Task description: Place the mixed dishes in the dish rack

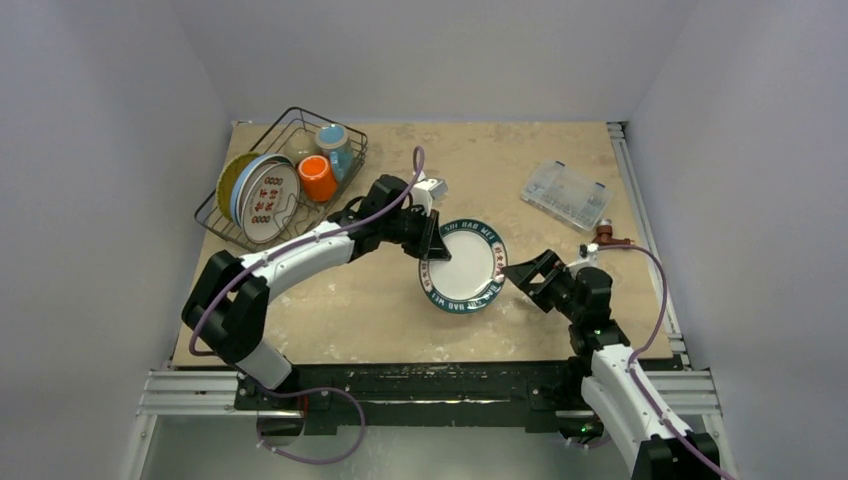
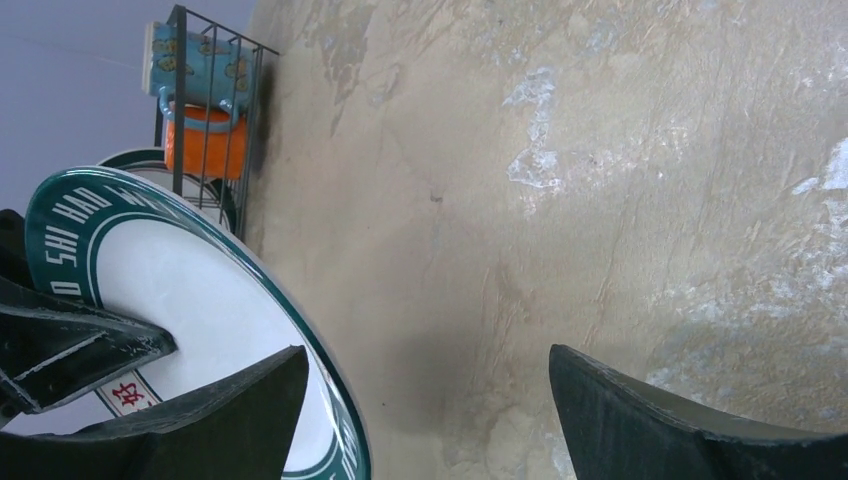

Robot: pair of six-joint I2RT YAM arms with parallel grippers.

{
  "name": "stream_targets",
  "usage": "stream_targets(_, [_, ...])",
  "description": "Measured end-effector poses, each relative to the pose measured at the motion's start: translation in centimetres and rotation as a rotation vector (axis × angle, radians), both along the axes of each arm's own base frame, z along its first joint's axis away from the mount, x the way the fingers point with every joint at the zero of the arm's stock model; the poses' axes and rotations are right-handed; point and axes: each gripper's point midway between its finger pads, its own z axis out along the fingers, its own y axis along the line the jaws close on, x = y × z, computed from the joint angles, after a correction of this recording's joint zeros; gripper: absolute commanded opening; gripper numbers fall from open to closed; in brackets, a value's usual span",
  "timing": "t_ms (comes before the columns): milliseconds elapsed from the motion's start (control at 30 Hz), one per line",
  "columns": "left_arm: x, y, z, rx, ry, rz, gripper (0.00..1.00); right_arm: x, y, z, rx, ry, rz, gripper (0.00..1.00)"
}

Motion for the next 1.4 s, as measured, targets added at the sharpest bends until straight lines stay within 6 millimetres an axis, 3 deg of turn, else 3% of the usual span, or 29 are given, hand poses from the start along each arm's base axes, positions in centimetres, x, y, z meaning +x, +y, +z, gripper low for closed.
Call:
stream_targets(333, [1.9, 3.8, 0.1, 0.181, -0.178, 0.1, 0.0, -0.1, -0.2, -0.7, -0.015, 0.025, -0.004, 0.94])
stream_targets(600, [3.8, 6.5, 3.1, 0.255, -0.383, 0.185, 0.0, -0.3, -0.7, -2.1, -0.065, 0.073, -0.01, 0.94])
stream_targets(867, [4.7, 8.7, 3.2, 0.34, -0.47, 0.239, 0.0, 1.1, -2.2, -0.7, -0.2, 0.027, -0.033, 0.94])
stream_targets(1033, [5.2, 10.7, 3.2, 0.411, -0.536, 0.288, 0.0, 1.1, -2.7, -1.0, -0.242, 0.023, -0.035, 0.95])
stream_targets(1400, [7.3, 16.6, 6.8, 0.601, -0.806, 0.469, 0.0, 1.0, -2.8, -1.1, -0.266, 0.013, -0.023, 0.95])
